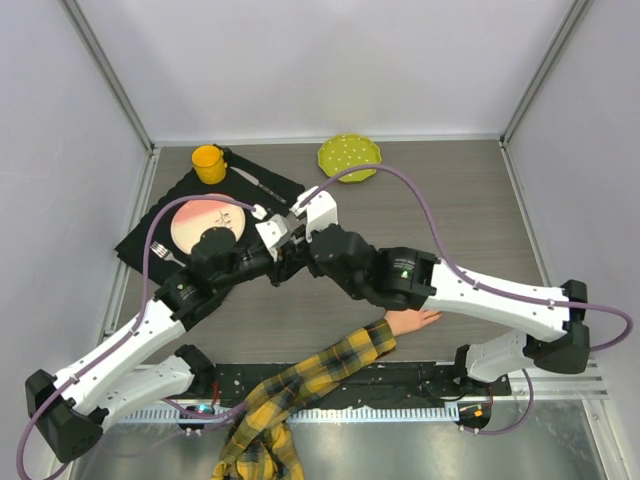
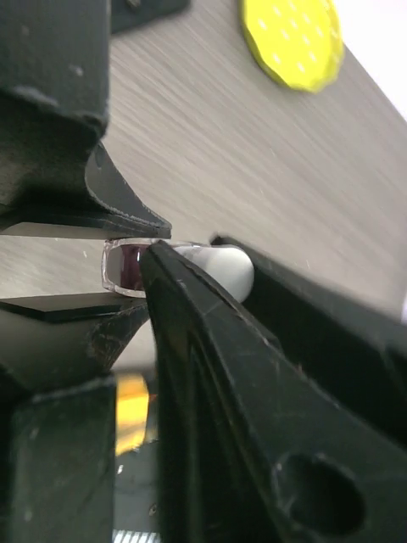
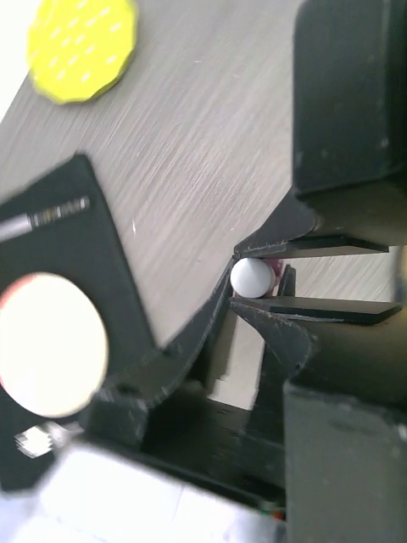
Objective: Paint the nails
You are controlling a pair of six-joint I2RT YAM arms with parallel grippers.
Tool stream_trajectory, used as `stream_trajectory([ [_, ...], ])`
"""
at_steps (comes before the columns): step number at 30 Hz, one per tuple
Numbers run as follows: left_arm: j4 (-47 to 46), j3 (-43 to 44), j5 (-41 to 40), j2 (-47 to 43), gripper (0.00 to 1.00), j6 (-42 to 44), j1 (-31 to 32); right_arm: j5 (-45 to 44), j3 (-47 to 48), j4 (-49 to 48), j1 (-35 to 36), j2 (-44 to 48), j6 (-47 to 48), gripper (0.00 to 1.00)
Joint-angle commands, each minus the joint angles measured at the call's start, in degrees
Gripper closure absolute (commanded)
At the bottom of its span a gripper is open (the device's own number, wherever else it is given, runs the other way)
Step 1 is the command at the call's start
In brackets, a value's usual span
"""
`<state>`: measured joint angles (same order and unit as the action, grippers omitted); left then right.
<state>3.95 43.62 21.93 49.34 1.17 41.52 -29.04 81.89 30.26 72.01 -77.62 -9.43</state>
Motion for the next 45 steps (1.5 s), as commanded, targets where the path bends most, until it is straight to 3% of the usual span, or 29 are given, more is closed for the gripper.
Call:
stream_trajectory([
  [1,-9.83,1.04,-11.83,-0.65,1.00,1.82,-0.65,-15.62,0.38,-0.19,5.78,-4.55,-14.21,0.99],
  [6,-9.92,0.15,-6.12,-1.70,1.00,0.68,-0.65,-10.78,-0.06,-2.84,4.55,-3.94,-13.25,0.97],
  [10,-10.10,-0.81,-3.66,-2.93,1.00,0.32,-0.65,-7.44,-1.46,-4.24,3.93,-1.66,-12.10,0.67],
  [18,-7.81,-0.02,-1.81,-2.41,1.00,1.20,-0.74,1.50,-6.82,-4.25,2.79,8.97,-2.27,0.60],
  [23,-6.85,0.68,1.17,-1.71,1.00,1.12,-0.65,9.68,-8.94,-1.79,-0.89,16.09,1.17,0.44],
  [24,-6.67,0.94,4.05,-1.71,1.00,1.20,-0.65,14.75,-8.85,-0.91,-2.30,16.71,1.87,0.39],
  [31,-6.32,2.52,23.30,0.93,1.00,-0.73,-0.65,40.51,-3.32,4.01,-13.47,15.05,5.28,0.34],
  [39,-4.21,4.55,27.37,3.66,1.00,-2.40,-0.65,47.58,0.38,7.71,-15.23,11.97,9.08,0.35],
  [44,-4.30,4.28,27.20,3.30,1.00,-2.31,-0.65,47.76,1.43,9.03,-15.67,10.74,10.66,0.57],
  [45,-4.21,4.28,27.20,3.30,1.00,-2.31,-0.65,47.76,1.43,9.03,-15.76,10.57,10.92,0.58],
])
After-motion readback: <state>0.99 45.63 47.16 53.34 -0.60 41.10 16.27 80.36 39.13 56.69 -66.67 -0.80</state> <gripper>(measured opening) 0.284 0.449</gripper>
